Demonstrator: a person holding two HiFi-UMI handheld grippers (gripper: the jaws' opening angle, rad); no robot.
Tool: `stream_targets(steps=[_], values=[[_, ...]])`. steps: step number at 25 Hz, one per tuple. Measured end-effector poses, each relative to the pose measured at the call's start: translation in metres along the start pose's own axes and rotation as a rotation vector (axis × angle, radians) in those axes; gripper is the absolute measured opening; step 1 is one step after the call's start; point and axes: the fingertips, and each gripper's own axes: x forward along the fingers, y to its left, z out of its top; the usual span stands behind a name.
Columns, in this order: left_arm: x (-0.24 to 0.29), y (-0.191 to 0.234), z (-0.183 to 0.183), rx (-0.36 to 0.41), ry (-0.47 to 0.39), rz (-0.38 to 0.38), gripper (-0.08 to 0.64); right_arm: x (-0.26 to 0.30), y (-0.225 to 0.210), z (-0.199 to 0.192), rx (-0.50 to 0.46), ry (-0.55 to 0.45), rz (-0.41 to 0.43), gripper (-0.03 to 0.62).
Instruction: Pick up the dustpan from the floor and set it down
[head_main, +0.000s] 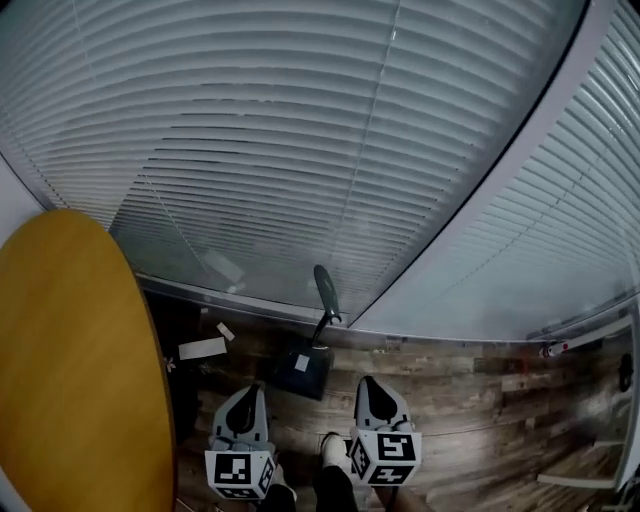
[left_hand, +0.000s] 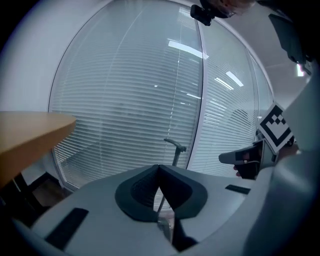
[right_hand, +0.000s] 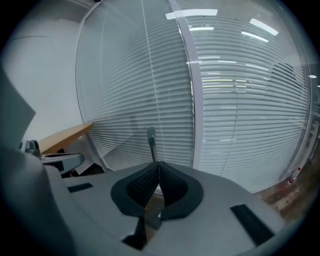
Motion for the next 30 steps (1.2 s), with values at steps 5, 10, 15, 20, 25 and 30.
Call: stream_targets(steps=[5, 10, 15, 20, 25, 30], values=[[0.002, 0.004, 0.006, 0.02, 0.009, 0.036, 0.018, 0.0, 0.0, -0.002, 0.024, 0.043, 0.02, 0.032], [0.012, 0.008, -0.021, 0.013, 0.02, 0.035, 0.018, 0.013, 0.001, -0.022, 0.03, 0.052, 0.022, 0.032], [0.01, 0.007, -0.026, 0.006, 0.023, 0.031, 0.018, 0.015, 0.005, -0.028, 0.035, 0.055, 0.024, 0.033], [0.022, 0.004, -0.021, -0.007, 0.043, 0.042, 0.018, 0.026, -0.001, -0.016, 0.059, 0.029, 0.052, 0.034], [0.017, 0.014, -0.036, -0.013, 0.026, 0.041, 0.018, 0.035, 0.009, -0.02, 0.049, 0.006, 0.083, 0.038], [0.01, 0.018, -0.046, -0.015, 0.024, 0.044, 0.018, 0.041, 0.014, -0.026, 0.033, 0.009, 0.091, 0.127]])
